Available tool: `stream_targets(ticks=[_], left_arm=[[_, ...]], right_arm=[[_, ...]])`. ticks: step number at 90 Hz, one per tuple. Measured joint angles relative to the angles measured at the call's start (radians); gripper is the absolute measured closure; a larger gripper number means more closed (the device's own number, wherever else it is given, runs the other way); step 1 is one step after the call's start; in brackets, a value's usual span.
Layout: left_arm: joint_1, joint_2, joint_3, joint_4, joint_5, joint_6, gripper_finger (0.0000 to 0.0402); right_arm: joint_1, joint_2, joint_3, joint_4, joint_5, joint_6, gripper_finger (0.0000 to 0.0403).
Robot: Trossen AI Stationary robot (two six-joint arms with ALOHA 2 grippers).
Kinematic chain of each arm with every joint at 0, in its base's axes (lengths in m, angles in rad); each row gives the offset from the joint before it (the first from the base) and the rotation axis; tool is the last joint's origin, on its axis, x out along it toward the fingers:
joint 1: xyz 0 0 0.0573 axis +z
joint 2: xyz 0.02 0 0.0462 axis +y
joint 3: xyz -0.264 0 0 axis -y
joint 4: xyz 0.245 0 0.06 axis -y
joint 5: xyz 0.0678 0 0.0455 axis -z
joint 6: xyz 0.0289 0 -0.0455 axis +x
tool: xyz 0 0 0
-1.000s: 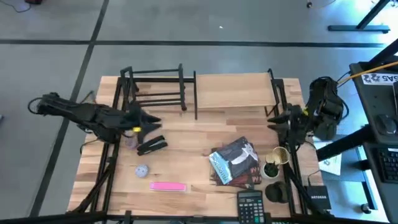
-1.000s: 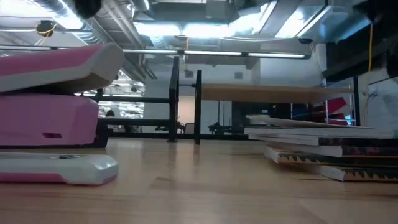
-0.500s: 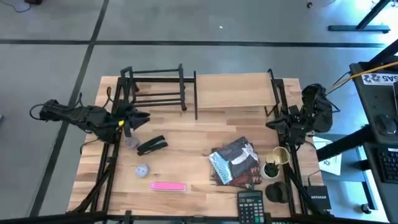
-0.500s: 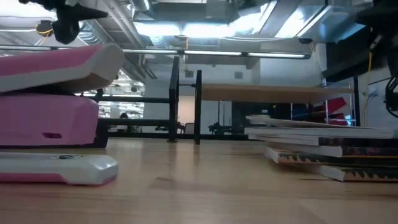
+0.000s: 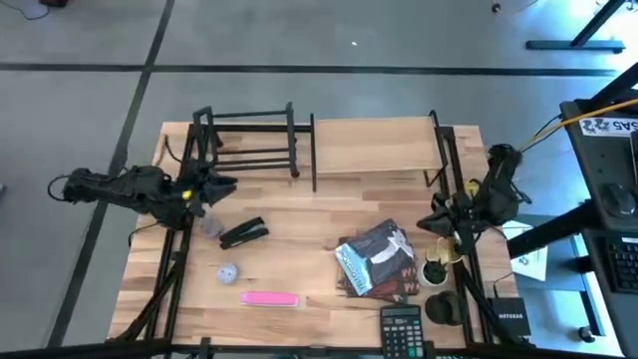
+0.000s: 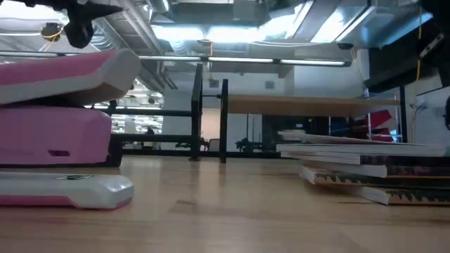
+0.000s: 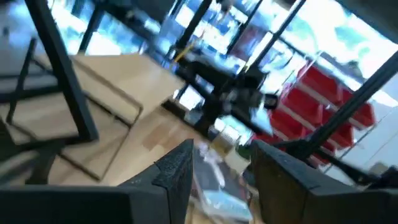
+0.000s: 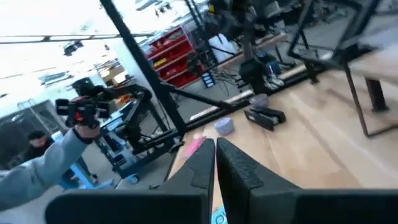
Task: Stock shelves
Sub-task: Return to home position
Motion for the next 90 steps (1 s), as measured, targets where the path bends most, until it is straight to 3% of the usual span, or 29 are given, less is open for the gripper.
stream_targets(ticks=[23, 36, 52, 69, 90], left_arm=[[0.024, -0.109, 0.002, -0.133, 0.014, -0.006, 0.0261], [0.024, -0.14, 0.001, -0.247, 0.051, 0.002, 0.0261], [0.023, -0.192, -0.007, -0.341, 0.062, 0.046, 0.0261], [0.023, -0.254, -0.054, -0.348, 0.043, 0.159, 0.0261], [0.023, -0.253, -0.118, -0.284, 0.085, 0.19, 0.0261]], right_arm=[[-0.309, 0.01, -0.148, 0.246, -0.373, 0.012, 0.0403], [-0.51, 0.033, -0.159, 0.222, -0.549, 0.057, 0.0403], [-0.753, 0.043, -0.159, 0.275, -0.851, 0.048, 0.0403], [-0.936, 0.043, -0.159, 0.287, -0.953, -0.024, 0.0403], [-1.02, 0.043, -0.159, 0.305, -1.066, -0.039, 0.0403]])
